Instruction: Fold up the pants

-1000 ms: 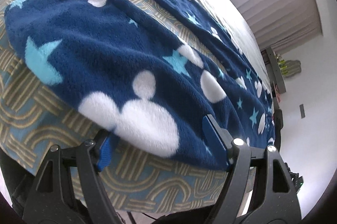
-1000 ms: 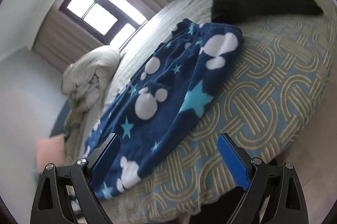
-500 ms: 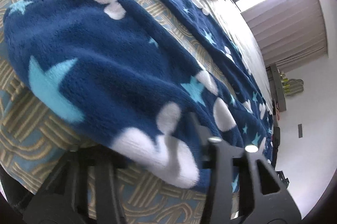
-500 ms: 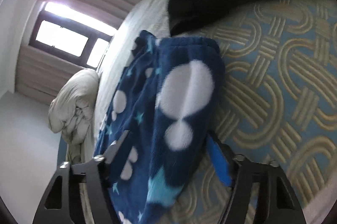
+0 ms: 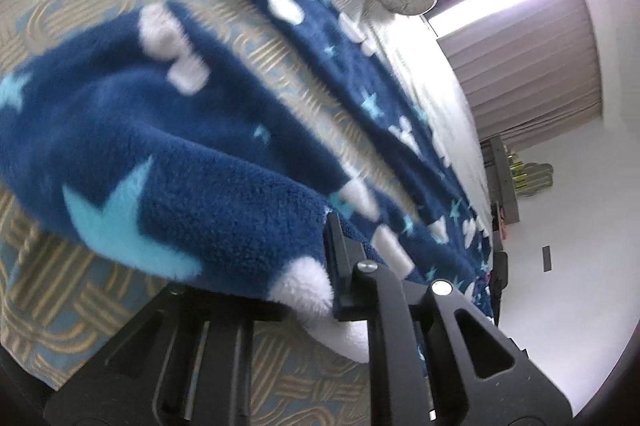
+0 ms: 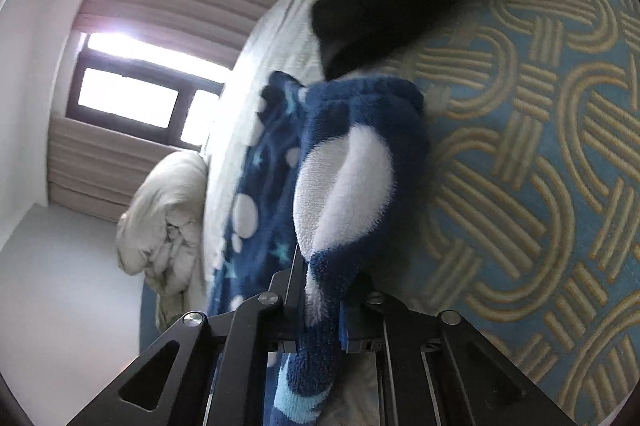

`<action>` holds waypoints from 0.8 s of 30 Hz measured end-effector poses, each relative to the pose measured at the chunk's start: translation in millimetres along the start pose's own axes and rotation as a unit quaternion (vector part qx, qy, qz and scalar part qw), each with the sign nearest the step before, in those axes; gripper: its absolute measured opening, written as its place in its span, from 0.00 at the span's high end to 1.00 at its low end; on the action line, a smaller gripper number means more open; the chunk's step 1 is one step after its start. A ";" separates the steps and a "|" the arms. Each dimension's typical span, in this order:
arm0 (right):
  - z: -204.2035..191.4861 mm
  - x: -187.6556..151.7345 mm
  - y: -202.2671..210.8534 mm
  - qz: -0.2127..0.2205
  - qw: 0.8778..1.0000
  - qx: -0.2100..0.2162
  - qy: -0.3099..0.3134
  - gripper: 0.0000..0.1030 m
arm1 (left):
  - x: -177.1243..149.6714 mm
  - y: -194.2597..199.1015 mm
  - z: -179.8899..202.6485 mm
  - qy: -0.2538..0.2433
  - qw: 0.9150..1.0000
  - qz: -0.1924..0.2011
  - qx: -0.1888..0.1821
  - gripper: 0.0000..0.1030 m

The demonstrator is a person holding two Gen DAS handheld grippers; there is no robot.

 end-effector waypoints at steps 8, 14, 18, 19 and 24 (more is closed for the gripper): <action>-45.9 8.9 -11.5 -0.018 0.999 0.041 -0.001 0.91 | 55.2 -8.6 29.2 -0.028 0.999 0.014 -0.022 0.85; -86.8 24.6 -33.8 -0.029 0.997 0.071 -0.006 0.91 | 100.1 -26.0 51.4 -0.048 0.998 0.018 -0.027 0.85; -111.6 38.6 -53.7 -0.033 0.996 0.079 -0.005 0.91 | 133.1 -44.1 60.0 -0.054 0.998 0.010 -0.024 0.85; -117.1 42.2 -61.0 -0.034 0.996 0.078 -0.006 0.91 | 141.2 -49.4 61.4 -0.056 0.998 0.007 -0.019 0.85; -138.9 64.1 -97.7 -0.039 0.996 0.074 -0.013 0.91 | 179.4 -87.4 64.0 -0.059 0.998 -0.021 -0.006 0.85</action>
Point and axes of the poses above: each gripper's, at about its wrist camera, not at the fingertips, and y roughly against the way its jaws point, z to its right, x to its top, the point moved 5 cm from there along -y, roughly the way its jaws point, and after that the axes turned 12 degrees about -y, right-handed, at the moved point
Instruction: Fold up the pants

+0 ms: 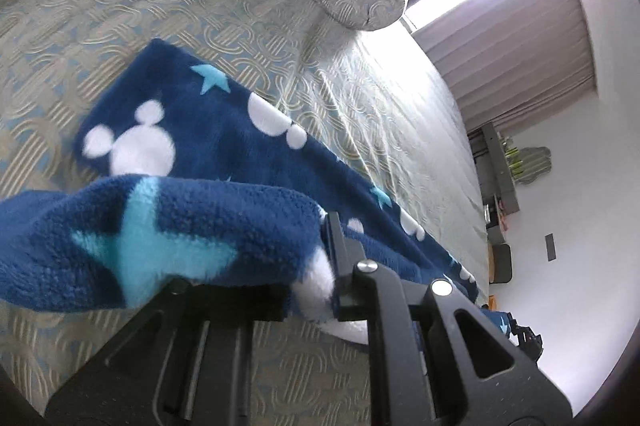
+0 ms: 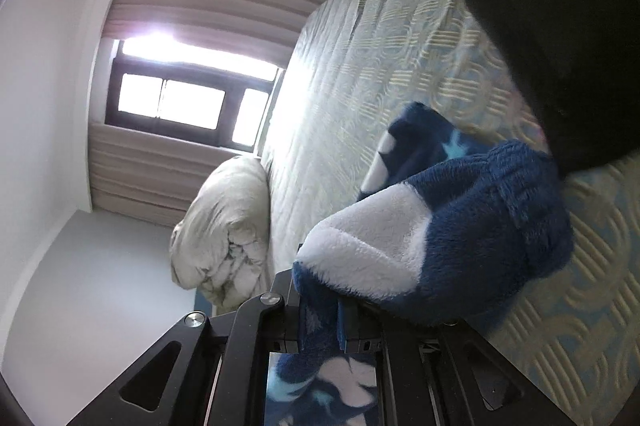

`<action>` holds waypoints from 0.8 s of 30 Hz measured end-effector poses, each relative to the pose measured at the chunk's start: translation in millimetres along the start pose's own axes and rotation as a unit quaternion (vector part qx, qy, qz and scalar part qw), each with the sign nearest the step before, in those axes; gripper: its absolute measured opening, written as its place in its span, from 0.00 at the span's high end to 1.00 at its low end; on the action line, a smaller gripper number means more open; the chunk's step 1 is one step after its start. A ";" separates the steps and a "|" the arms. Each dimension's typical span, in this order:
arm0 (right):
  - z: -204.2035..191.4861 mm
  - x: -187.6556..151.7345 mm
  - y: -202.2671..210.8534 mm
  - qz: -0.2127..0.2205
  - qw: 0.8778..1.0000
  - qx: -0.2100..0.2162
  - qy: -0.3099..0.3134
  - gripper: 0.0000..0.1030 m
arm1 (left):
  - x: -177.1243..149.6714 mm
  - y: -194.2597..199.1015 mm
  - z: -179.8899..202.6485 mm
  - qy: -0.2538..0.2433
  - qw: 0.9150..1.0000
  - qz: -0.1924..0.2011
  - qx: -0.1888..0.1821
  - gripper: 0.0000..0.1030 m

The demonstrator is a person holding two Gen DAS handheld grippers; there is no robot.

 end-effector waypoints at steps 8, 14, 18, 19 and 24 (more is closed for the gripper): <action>4.5 24.4 -60.2 -0.018 0.999 -0.024 -0.036 0.91 | 41.2 -55.6 -23.6 0.037 0.998 -0.045 0.002 0.85; 7.0 42.5 -91.4 -0.020 0.998 -0.024 -0.062 0.91 | 65.7 -88.3 -42.5 0.062 0.995 -0.077 0.004 0.85; 20.3 54.3 -112.0 -0.013 0.996 -0.050 -0.077 0.86 | 82.3 -99.1 -51.2 0.029 0.996 -0.079 0.038 0.69; 26.8 58.2 -115.9 -0.010 0.994 -0.057 -0.089 0.84 | 89.5 -95.4 -53.6 0.014 0.996 -0.067 0.058 0.56; 39.2 69.7 -112.3 0.007 0.992 -0.065 -0.111 0.68 | 128.2 -48.9 -70.2 -0.050 0.991 0.019 0.119 0.45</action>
Point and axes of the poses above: each gripper's, at about its wrist camera, not at the fingertips, and y roughly against the way its jaws point, z to its right, x to its top, the point moved 5 cm from there along -y, roughly the way its jaws point, and after that the axes turned 12 degrees about -y, right-handed, at the moved point
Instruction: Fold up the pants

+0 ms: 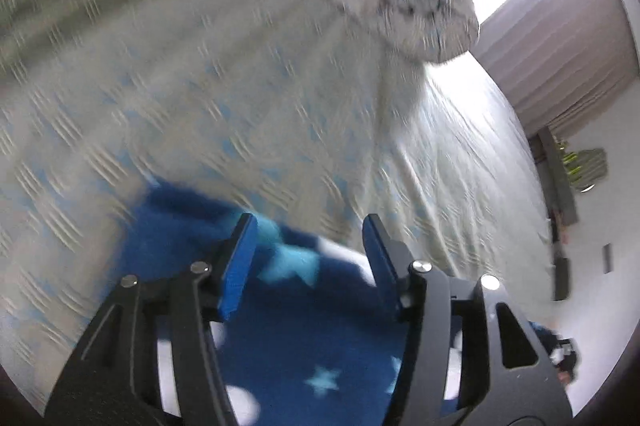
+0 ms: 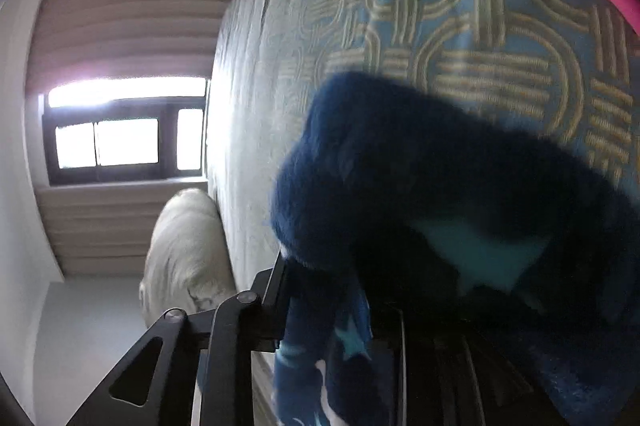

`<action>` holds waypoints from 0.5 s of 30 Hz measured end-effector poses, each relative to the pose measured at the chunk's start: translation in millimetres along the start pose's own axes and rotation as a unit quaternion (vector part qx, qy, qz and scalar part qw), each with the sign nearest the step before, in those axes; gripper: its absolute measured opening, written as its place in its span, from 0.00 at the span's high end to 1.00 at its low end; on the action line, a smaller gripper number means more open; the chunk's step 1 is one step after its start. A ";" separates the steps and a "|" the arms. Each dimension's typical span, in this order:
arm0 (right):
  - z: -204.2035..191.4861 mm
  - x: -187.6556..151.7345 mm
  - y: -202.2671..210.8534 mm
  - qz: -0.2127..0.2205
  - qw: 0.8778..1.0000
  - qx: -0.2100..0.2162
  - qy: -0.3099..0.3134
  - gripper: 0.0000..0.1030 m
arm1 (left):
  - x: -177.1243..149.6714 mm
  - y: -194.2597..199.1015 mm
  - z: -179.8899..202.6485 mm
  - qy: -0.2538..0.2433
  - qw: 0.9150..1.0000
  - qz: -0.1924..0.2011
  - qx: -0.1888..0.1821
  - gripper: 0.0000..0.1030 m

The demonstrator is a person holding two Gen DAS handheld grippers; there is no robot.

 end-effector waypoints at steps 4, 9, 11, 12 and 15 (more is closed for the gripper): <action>-16.7 -6.1 32.2 0.062 0.996 -0.016 0.055 0.42 | 2.7 40.9 -26.9 -0.020 0.999 0.044 0.012 0.45; -38.6 -49.8 60.3 0.070 0.991 -0.019 0.115 0.39 | -15.2 71.8 -50.6 -0.050 0.996 0.070 0.024 0.45; -48.7 -73.9 57.0 0.057 0.988 -0.024 0.138 0.39 | -24.3 75.4 -53.3 -0.071 0.995 0.068 0.024 0.46; -54.5 -90.9 54.2 0.047 0.987 -0.028 0.153 0.39 | -27.9 76.5 -53.6 -0.083 0.994 0.068 0.029 0.49; -65.1 -135.9 49.4 0.031 0.979 -0.035 0.199 0.39 | -45.2 81.3 -52.3 -0.126 0.989 0.068 0.037 0.53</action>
Point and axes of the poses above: each gripper's, at about its wrist camera, not at the fingertips, and y roughly against the way its jaws point, z to its right, x to its top, the point moved 5 cm from there along -y, roughly the way its jaws point, and after that the axes turned 12 degrees about -y, right-handed, at the moved point
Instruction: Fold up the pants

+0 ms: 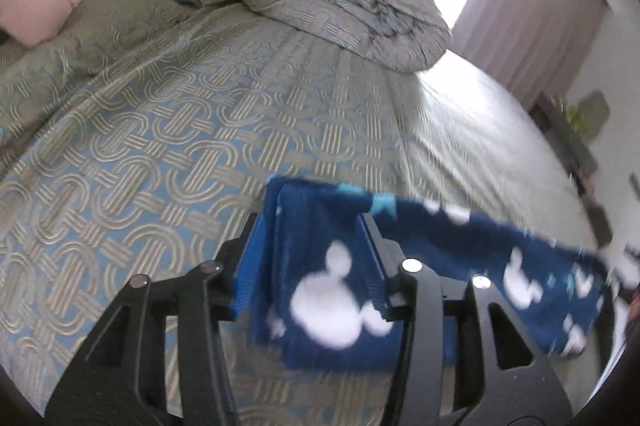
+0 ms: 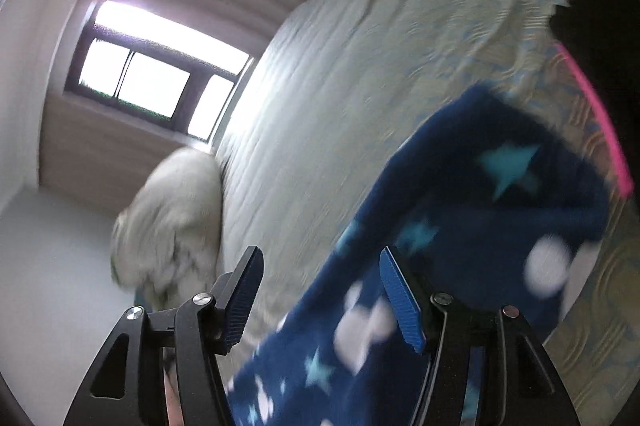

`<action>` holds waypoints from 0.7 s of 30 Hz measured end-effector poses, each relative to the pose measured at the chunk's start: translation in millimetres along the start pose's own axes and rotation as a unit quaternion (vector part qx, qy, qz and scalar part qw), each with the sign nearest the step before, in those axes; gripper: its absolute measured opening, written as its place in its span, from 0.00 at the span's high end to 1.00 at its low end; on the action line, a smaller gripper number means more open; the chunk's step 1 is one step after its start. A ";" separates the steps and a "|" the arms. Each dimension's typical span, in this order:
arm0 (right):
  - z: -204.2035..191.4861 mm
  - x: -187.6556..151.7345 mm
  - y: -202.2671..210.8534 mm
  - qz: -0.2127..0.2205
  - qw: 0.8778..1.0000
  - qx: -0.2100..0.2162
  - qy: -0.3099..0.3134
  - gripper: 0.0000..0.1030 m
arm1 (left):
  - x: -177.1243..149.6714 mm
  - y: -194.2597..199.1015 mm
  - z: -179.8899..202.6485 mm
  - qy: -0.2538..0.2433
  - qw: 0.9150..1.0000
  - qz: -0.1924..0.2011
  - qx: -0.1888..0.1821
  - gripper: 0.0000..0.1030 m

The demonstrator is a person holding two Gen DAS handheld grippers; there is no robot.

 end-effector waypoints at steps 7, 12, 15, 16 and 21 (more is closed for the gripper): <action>-44.2 -119.7 -21.2 -0.069 0.992 -0.006 0.105 0.39 | -49.3 5.1 12.4 -0.011 0.998 -0.010 -0.057 0.54; -67.8 -230.3 -73.8 -0.153 0.971 0.000 0.183 0.39 | -70.6 -25.1 -9.2 0.061 0.995 -0.043 -0.066 0.54; -80.3 -296.5 -106.5 -0.212 0.954 0.013 0.211 0.39 | -75.4 -34.9 -23.1 0.098 0.992 -0.033 -0.066 0.53; -84.9 -318.8 -118.4 -0.230 0.948 0.017 0.221 0.39 | -77.9 -37.7 -25.2 0.108 0.991 -0.034 -0.074 0.53; -104.2 -403.2 -157.3 -0.280 0.923 0.035 0.263 0.39 | -79.8 -47.8 -39.6 0.159 0.980 -0.009 -0.117 0.54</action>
Point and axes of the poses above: each gripper's, at about its wrist camera, not at the fingertips, and y roughly against the way its jaws point, z to its right, x to its top, the point moved 5 cm from there along -y, roughly the way its jaws point, and after that the axes turned 12 degrees about -y, right-handed, at the moved point
